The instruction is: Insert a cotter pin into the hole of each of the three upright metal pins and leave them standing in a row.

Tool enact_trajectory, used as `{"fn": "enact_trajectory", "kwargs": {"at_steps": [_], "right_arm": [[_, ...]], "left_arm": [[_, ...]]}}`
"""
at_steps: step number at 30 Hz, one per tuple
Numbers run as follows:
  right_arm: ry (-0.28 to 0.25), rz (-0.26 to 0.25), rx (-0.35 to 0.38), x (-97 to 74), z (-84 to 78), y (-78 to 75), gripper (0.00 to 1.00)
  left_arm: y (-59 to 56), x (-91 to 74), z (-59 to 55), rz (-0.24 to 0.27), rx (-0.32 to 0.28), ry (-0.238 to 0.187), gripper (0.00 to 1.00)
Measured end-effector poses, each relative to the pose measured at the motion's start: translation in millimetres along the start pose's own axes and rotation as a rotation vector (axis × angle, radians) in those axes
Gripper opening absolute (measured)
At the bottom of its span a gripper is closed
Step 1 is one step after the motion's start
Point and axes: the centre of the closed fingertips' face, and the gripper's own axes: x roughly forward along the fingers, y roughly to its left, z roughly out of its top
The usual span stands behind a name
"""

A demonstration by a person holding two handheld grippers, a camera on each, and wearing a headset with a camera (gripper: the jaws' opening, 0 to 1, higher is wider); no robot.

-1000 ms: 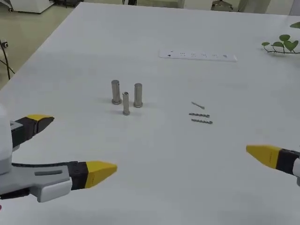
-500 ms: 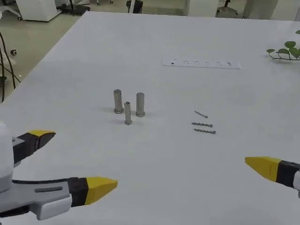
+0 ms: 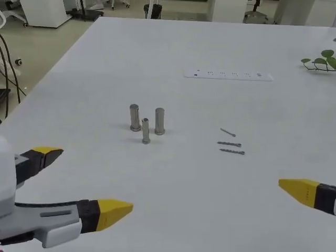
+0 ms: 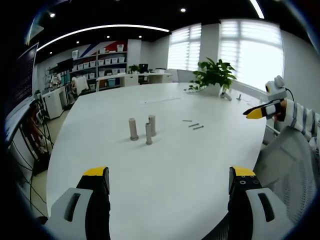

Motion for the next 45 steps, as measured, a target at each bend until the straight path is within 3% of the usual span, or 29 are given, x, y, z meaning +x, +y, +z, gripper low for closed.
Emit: {"fn": "enact_trajectory", "kwargs": {"at_steps": [25,45], "right_arm": [[-0.005,-0.011,0.001,-3.9,2.4,-2.6,0.80],[0.002,-0.022,-0.003,-7.9,-2.2,-7.7,0.79]], "left_arm": [[4.5,0.3,6.3,-0.003,0.014,0.000,0.99],[3.4,2.5,4.8,-0.018,0.019,0.013,0.99]]}}
